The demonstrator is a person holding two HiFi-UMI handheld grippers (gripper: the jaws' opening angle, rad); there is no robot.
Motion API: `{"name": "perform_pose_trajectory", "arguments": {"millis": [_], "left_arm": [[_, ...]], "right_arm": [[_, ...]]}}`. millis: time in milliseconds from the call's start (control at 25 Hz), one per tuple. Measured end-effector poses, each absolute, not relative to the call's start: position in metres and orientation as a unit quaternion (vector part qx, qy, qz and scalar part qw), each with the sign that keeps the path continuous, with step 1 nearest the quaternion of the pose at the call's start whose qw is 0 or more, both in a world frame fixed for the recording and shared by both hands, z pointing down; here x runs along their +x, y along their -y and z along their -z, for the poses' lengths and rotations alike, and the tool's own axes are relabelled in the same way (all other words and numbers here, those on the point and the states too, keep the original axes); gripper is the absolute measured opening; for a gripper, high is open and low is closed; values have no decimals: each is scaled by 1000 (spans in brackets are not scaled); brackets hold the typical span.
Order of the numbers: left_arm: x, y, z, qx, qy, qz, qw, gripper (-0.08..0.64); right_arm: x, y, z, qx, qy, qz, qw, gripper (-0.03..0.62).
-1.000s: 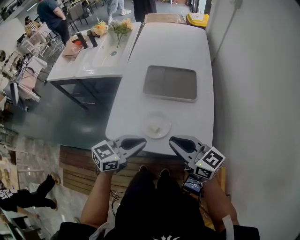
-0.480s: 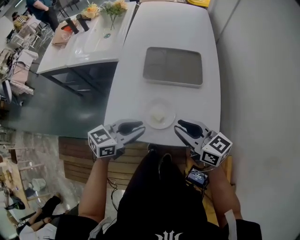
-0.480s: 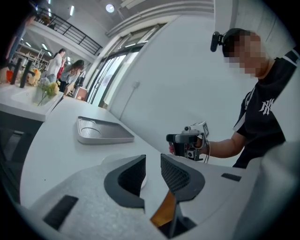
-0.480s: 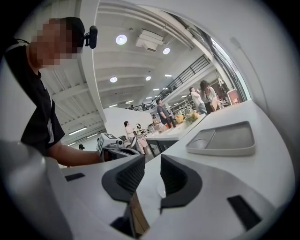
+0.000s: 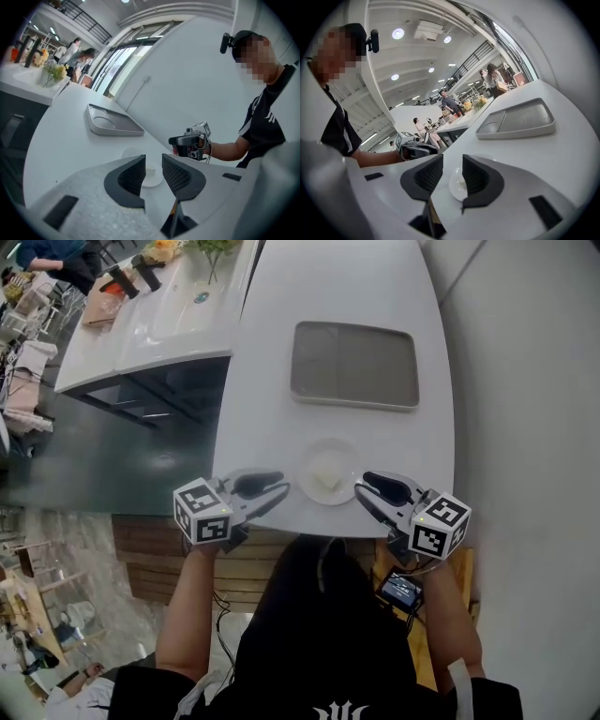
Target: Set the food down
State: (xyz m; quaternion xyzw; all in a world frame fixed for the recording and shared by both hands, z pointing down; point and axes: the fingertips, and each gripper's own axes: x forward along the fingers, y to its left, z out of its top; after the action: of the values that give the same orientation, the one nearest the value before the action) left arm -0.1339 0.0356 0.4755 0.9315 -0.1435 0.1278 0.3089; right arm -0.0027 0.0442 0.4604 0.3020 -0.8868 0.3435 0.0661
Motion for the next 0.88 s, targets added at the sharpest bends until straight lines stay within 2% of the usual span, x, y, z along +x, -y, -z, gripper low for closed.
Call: {"name": "perform_pose_trajectory", "arguments": {"millis": [440,880], "left_arm": [[-134,-15,-523,894,128,-186,387,98],[-112,-9,-535,865,125,-225,431,91]], "right_arm": [[27,-23,-519,348,819,-438,125,143],[37,-19,-562,315,779,-510,182,135]]}}
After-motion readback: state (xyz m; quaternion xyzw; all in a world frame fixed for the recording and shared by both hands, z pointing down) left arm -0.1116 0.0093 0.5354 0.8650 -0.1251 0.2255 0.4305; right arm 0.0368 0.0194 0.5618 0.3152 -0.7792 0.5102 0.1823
